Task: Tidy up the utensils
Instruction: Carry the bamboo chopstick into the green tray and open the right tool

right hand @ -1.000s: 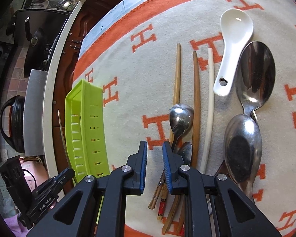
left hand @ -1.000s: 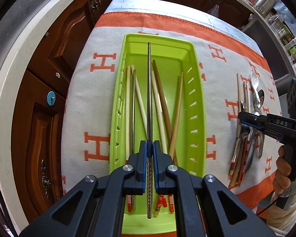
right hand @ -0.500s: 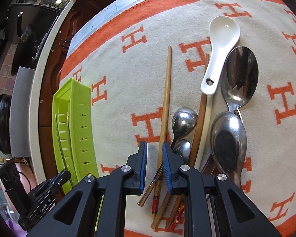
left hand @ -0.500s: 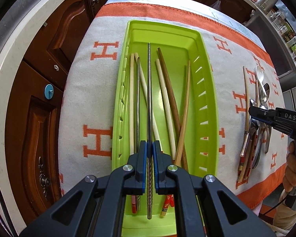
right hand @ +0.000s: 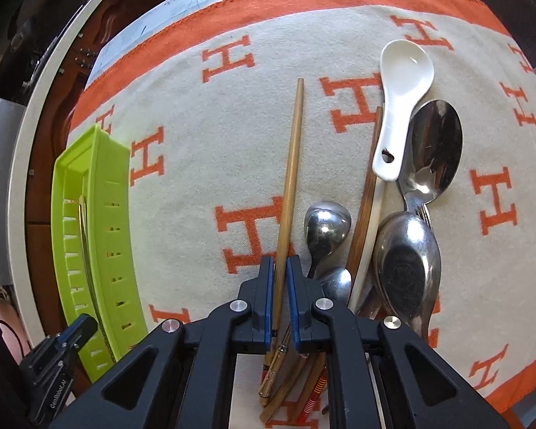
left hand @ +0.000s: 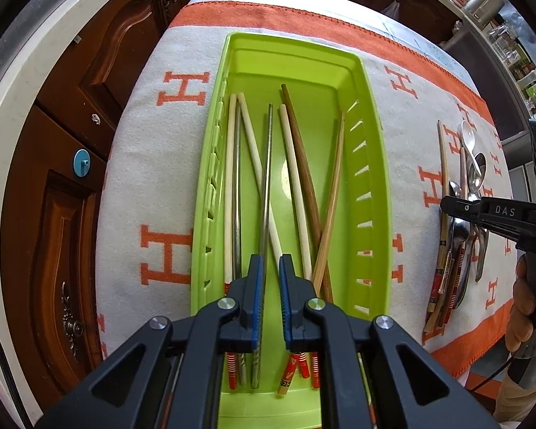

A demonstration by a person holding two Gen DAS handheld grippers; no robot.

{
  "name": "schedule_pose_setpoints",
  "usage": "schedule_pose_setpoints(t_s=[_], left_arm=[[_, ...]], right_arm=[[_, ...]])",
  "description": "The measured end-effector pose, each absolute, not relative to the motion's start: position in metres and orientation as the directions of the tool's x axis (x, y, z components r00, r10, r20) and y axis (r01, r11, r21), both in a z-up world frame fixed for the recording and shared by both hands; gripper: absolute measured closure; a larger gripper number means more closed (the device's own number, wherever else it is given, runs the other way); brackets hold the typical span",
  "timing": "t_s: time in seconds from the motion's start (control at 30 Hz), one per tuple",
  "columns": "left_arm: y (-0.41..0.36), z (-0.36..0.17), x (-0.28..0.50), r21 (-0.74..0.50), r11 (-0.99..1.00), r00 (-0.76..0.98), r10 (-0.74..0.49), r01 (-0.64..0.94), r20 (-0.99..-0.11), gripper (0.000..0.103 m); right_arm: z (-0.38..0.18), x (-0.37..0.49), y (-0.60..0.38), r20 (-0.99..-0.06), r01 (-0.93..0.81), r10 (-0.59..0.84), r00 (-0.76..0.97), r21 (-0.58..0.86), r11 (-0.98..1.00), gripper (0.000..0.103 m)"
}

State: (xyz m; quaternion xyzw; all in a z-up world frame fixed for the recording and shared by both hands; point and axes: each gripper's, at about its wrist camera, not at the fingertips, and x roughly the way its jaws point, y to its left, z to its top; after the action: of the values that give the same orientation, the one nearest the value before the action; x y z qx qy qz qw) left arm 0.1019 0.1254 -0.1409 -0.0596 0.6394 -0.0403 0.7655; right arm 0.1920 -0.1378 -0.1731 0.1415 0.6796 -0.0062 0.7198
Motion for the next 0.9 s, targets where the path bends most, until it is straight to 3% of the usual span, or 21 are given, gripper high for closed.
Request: schedule_pose_setpoints(t_s=[0.27, 0.4, 0.57, 0.8, 0.9], left_arm=[[0.127, -0.114, 0.089, -0.152, 0.988, 0.257, -0.143, -0.015, -0.956, 0.075], [0.130, -0.096, 0.083, -0.115, 0.993, 0.320, -0.098, -0.035, -0.942, 0.058], [0.136, -0.086, 0.079, -0.046, 0.996, 0.372, -0.016, -0.071, -0.928, 0.055], [0.141, -0.087, 0.075, -0.038, 0.995, 0.389, 0.001, -0.093, -0.921, 0.043], [0.140, -0.086, 0.073, -0.035, 0.995, 0.398, 0.006, -0.097, -0.917, 0.043]], right_arm=[[-0.174, 0.181, -0.148, -0.944, 0.215, 0.316, 0.098, 0.330, 0.919, 0.097], [-0.165, 0.174, -0.139, -0.924, 0.190, 0.364, 0.116, 0.380, 0.905, 0.097], [-0.142, 0.169, -0.126, -0.895, 0.141, 0.425, 0.134, 0.442, 0.886, 0.097], [-0.104, 0.160, -0.102, -0.823, 0.074, 0.550, 0.141, 0.563, 0.823, 0.097], [-0.091, 0.155, -0.090, -0.787, 0.041, 0.603, 0.129, 0.612, 0.790, 0.097]])
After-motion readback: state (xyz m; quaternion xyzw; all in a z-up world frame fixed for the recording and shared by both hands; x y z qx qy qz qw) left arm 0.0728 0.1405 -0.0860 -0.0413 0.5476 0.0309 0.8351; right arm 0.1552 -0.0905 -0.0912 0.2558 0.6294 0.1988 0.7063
